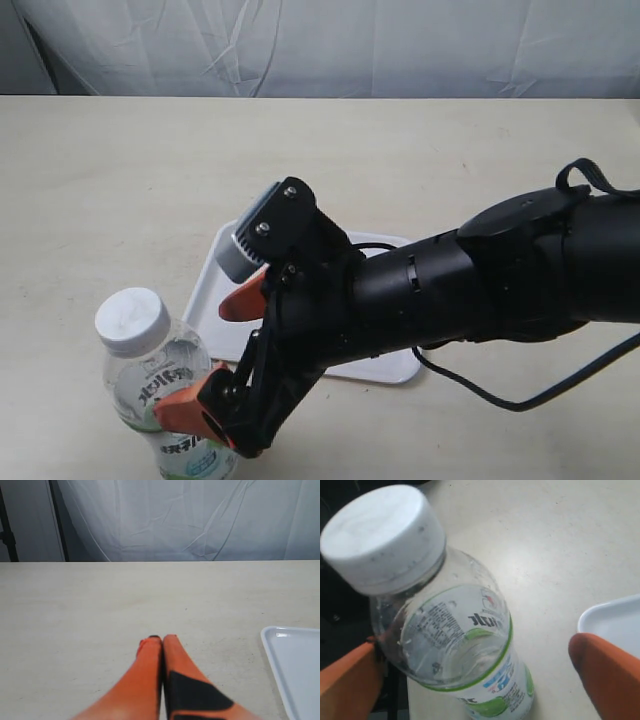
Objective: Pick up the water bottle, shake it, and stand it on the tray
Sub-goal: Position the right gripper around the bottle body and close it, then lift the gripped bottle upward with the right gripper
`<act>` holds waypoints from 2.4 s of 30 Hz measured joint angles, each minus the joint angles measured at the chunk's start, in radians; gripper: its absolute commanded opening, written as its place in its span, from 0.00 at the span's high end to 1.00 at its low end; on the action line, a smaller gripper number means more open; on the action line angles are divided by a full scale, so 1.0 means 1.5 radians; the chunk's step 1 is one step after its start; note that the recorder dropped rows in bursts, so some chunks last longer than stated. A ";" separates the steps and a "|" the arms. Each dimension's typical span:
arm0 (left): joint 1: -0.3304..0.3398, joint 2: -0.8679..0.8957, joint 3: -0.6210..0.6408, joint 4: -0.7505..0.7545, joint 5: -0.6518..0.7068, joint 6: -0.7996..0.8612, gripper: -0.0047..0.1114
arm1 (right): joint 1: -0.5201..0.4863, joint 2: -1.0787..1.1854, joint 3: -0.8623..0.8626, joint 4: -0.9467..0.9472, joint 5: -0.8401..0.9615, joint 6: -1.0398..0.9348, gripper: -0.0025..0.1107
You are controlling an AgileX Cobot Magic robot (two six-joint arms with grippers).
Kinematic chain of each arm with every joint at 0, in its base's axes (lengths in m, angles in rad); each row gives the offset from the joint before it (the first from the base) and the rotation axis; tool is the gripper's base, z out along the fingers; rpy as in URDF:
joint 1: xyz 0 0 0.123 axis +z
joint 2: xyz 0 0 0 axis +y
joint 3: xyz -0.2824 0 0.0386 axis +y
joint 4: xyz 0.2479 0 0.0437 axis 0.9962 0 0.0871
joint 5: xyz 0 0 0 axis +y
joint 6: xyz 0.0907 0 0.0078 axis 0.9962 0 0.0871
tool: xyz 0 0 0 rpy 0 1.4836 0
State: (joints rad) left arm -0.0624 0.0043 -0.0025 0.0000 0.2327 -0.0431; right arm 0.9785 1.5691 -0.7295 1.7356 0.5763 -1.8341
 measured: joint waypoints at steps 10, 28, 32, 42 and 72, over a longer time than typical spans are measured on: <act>0.000 0.000 0.000 0.000 0.000 0.000 0.96 | 0.000 0.000 0.000 -0.031 0.020 0.004 0.06; 0.000 0.000 0.000 0.000 0.000 0.000 0.96 | 0.000 0.000 0.000 -0.058 -0.002 0.004 0.06; 0.000 0.000 0.000 0.000 0.000 0.000 0.96 | 0.000 0.000 0.000 -0.058 -0.002 -0.004 0.05; 0.000 0.000 0.000 0.000 0.000 0.000 0.96 | 0.000 0.000 0.000 -0.058 0.057 -0.101 0.05; 0.000 0.000 0.000 0.000 0.000 0.000 0.96 | 0.054 0.144 -0.073 0.002 0.052 -0.183 0.06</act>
State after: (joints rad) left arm -0.0624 0.0043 -0.0025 0.0000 0.2327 -0.0431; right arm 1.0591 1.7855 -0.8392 1.7393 0.6543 -2.1089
